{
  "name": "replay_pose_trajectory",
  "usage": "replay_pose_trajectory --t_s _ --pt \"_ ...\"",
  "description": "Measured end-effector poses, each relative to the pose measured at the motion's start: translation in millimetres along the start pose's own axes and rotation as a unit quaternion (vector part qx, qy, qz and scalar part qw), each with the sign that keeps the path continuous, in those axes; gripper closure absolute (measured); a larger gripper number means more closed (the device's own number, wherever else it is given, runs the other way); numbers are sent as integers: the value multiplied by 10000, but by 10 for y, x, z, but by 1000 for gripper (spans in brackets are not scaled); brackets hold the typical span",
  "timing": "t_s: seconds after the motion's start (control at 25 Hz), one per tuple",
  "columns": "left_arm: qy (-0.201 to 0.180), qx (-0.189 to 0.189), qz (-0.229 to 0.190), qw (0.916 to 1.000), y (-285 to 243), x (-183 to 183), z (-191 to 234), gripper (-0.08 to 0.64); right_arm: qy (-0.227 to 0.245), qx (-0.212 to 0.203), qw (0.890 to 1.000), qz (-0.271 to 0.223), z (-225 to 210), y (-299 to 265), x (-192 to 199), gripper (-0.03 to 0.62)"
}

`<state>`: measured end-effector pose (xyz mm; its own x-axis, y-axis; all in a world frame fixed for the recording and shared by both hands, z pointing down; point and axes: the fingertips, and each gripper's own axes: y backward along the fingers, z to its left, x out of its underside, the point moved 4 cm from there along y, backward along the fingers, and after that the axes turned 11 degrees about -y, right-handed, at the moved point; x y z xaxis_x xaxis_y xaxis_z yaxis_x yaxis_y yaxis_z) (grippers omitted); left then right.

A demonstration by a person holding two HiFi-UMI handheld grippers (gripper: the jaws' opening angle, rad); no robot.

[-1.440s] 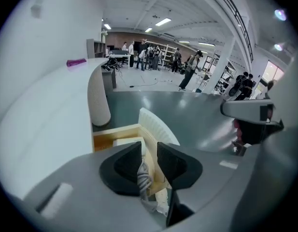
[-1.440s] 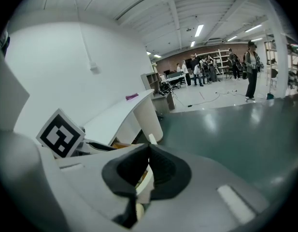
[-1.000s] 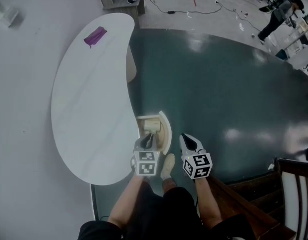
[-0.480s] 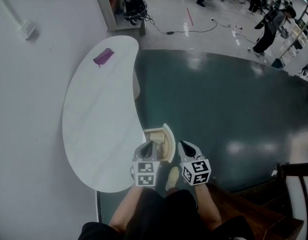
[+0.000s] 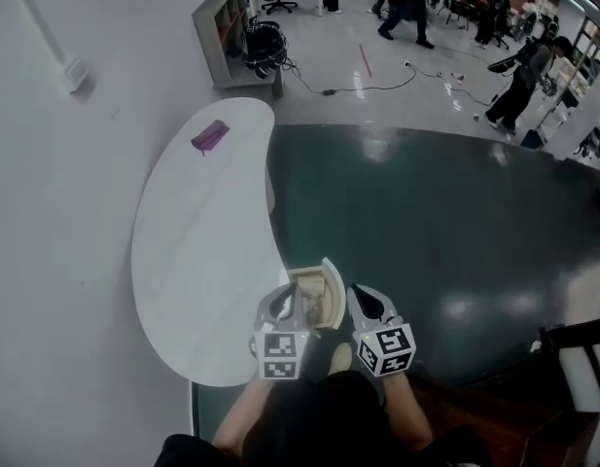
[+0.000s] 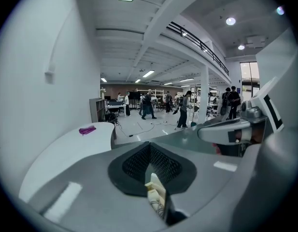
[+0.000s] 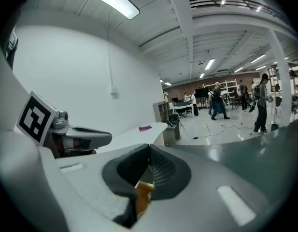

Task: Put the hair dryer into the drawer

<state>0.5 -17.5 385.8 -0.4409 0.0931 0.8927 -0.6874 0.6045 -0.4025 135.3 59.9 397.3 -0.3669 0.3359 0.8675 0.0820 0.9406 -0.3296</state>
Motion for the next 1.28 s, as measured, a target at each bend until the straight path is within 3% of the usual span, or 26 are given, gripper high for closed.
replay_pose_trajectory --t_s 0.24,0.6,1.28 --pt "-67 1 -548 9985 230 -209 75 554 140 -124 9991 -374 204 99 -201 589" --pt "-241 -61 -945 9952 338 -410 57 554 268 -309 9958 -817 317 199 -367 589" --pt "-251 -111 -965 9950 368 -453 26 554 397 -280 9943 -949 334 259 -456 589"
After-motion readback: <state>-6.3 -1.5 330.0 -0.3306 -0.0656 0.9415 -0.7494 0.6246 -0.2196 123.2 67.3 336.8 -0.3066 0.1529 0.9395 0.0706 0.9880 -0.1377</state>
